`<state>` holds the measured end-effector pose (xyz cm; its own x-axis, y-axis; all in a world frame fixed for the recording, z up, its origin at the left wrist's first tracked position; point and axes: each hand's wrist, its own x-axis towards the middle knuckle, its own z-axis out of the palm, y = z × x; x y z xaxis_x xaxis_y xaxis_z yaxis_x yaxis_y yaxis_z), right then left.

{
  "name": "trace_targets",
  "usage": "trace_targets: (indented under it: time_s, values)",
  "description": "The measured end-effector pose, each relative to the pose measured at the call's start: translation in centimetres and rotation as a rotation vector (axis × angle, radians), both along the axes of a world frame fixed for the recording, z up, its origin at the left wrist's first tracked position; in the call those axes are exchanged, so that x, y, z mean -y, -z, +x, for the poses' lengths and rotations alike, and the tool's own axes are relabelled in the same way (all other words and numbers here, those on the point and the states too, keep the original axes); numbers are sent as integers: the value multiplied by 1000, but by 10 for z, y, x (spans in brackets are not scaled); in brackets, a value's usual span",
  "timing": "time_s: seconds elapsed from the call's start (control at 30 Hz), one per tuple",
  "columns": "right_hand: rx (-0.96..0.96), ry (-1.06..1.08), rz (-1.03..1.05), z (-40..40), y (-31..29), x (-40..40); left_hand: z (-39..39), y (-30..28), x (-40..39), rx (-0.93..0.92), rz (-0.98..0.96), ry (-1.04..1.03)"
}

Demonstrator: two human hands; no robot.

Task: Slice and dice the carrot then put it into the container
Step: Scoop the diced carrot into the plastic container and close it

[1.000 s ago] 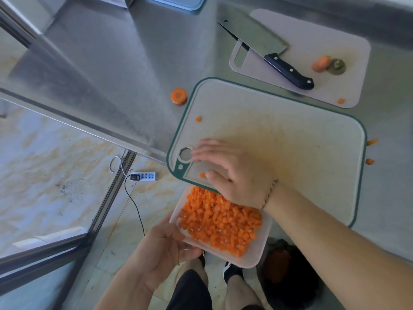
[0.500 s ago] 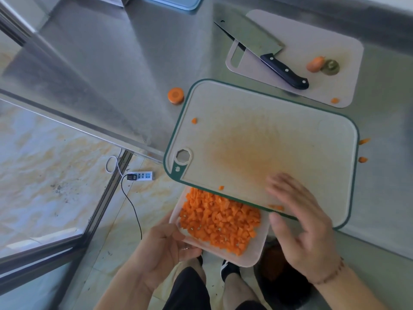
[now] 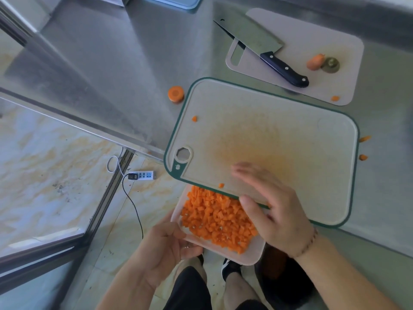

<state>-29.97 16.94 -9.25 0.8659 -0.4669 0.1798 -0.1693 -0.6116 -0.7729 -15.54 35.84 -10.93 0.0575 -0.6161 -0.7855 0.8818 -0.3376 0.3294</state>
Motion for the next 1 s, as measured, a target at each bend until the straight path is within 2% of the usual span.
trace_targets:
  time_s: [0.1,0.17,0.53,0.63,0.77,0.83,0.9,0.93,1.0]
  values:
    - [-155,-178,-243,20,10,5,-1,0,1,-8,-15,4]
    - [-192,-255,-338,27,19,7,0,-1,1,-15,-22,4]
    - [-124,-287,-437,49,24,44,1,-4,1,-2,-40,21]
    - [-94,-261,-299,52,20,48,2,-4,1,18,-35,28]
    - [-17,-290,246,35,3,19,0,-3,3,-7,-37,27]
    - [4,-270,285,25,-4,-3,-1,-2,3,0,-36,41]
    - [54,-217,176,12,-8,-19,-1,0,3,3,-32,46]
    - [51,-171,55,3,-8,-23,0,1,3,4,-30,46]
    - [-70,-17,-248,-20,-9,-23,0,2,2,1,-26,43]
